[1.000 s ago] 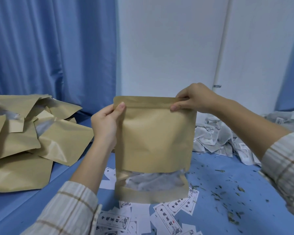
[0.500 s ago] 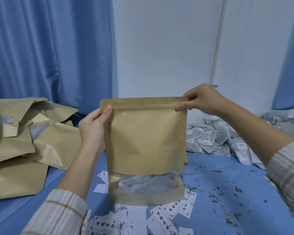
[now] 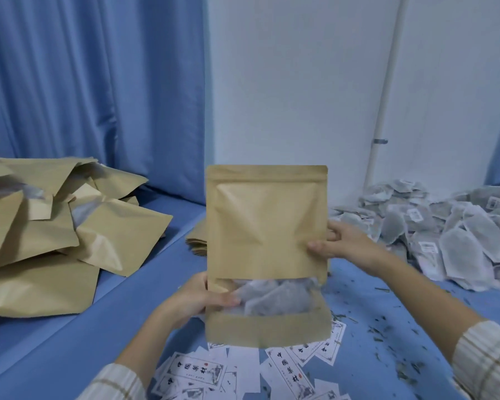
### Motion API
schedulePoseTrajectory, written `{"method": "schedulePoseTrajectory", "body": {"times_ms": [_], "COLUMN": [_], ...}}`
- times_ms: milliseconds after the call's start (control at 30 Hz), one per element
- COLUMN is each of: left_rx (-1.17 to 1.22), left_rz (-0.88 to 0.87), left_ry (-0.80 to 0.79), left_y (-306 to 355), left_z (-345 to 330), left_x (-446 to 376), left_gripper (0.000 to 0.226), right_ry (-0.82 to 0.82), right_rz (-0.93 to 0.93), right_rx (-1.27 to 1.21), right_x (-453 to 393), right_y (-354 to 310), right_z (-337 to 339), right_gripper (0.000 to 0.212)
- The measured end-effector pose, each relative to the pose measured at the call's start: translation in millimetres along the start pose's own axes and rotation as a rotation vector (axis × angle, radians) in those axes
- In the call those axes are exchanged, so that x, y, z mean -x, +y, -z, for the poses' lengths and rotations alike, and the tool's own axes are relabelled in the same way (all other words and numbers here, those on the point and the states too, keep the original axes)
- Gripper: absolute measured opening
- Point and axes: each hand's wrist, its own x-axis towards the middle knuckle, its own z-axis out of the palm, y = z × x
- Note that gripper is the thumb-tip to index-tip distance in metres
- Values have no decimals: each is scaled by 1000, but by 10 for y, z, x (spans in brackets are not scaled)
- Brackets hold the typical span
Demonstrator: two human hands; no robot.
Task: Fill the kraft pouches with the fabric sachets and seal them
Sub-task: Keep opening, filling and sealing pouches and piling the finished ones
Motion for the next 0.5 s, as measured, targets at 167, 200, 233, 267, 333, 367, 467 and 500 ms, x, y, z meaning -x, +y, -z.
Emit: {"method": "schedulePoseTrajectory", "body": {"times_ms": [167,200,233,267,333,367,467,500], "left_rx": [117,164,216,261,347,437,887,997], "left_rz": [-11,-23,-41,-58,-101,-122,-162,-171], "left_ry": [205,242,274,286,226,191,175,201], "left_y": [-75,-52,-16,28,116,143,132,100], "left_z": [-30,-12,21,63,181,255,541,616], "left_x": [18,25,29,36,61,73,158,184], "left_gripper": [51,49,43,36,31,34,51,58], "right_ry": [25,62,103,144,215,231,265,293], "right_rz": [-58,-53,-49,-39,-23,-19,14,8], "right_rx": [-246,-304,-352,-390,-451,-486,-635,-703], "right_x": [65,52,28,-5,-65,-81,-258,-404], "right_y": [528,565,578,587,570,550,471,387], "right_z": [-412,-464,-508,-550,-630,-663,-841,-974], "right_gripper": [38,36,36,36,37,39,32,25]}}
